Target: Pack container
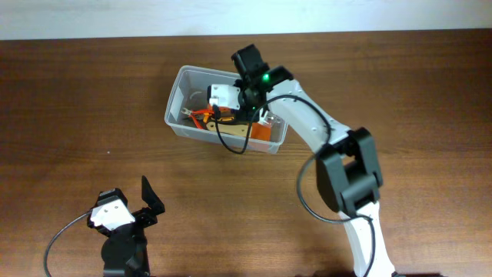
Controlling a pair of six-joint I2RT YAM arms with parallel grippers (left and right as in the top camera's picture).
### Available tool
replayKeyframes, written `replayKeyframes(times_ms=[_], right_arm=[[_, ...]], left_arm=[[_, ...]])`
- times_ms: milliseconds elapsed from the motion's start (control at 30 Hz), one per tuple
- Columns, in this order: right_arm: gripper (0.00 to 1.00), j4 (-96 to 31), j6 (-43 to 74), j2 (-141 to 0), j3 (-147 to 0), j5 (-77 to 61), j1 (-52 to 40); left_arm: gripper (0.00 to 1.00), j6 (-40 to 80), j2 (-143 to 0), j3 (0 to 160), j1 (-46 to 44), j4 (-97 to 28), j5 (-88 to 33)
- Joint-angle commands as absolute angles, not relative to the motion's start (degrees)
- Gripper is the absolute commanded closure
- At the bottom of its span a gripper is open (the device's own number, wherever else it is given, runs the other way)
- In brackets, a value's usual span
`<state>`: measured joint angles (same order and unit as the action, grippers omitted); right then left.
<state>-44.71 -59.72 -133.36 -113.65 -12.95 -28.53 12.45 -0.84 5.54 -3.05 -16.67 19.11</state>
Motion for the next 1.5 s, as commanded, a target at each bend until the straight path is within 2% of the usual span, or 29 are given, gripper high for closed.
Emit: replayKeyframes(times_ms=[0, 100, 133, 167, 267, 300, 333, 533, 700, 967, 1200, 1467], right_arm=[[0.9, -40.36, -64.45, -136.07, -113.56, -13.39, -28.62], [0.83, -37.56, -61.84, -136.25, -113.56, -13.3, -28.64], [0.74, -36.71, -59.81, -136.16, -113.6, -13.23, -28.64], [0.59, -36.01, -57.39, -135.96, -113.6, -12.86, -28.64], [0.39, -35.97, -46.92, -135.28, -114.93, -10.46, -28.64], [0.25, -36.56, -42.98, -134.8, -115.61, -9.8, -28.64], [0.01, -37.8, -38.39, -133.95, -116.64, -9.67, -28.62], [0.01, -48.9, -20.58, -126.67, -125.49, -9.87, -28.01], [0.01, -64.95, -6.66, -118.8, -135.59, -9.89, -25.3], [0.01, -80.55, -0.27, -110.87, -136.94, -9.89, -18.04], [0.01, -84.62, -0.32, -108.36, -136.94, -9.89, -12.19], [0.01, -86.37, -0.34, -108.38, -136.9, -9.89, -11.55]], left_arm=[[0.01, 11.94, -0.56, 5.32, -3.27, -16.71, 19.33], [0.01, 11.94, -0.56, 5.32, -3.27, -16.71, 19.33], [0.01, 11.94, -0.56, 5.32, -3.27, -16.71, 19.33], [0.01, 11.94, -0.56, 5.32, -3.27, -16.71, 19.33], [0.01, 11.94, -0.56, 5.32, -3.27, -16.71, 19.33], [0.01, 11.94, -0.56, 5.32, -3.27, -16.71, 19.33], [0.01, 11.94, -0.56, 5.32, -3.27, -16.71, 19.33], [0.01, 11.94, -0.56, 5.32, -3.27, -16.71, 19.33], [0.01, 11.94, -0.56, 5.32, -3.27, -16.71, 19.33], [0.01, 11.94, -0.56, 5.32, -3.27, -16.71, 19.33], [0.01, 11.94, -0.56, 5.32, -3.27, -16.71, 19.33], [0.01, 11.94, -0.56, 5.32, -3.27, -16.71, 19.33]])
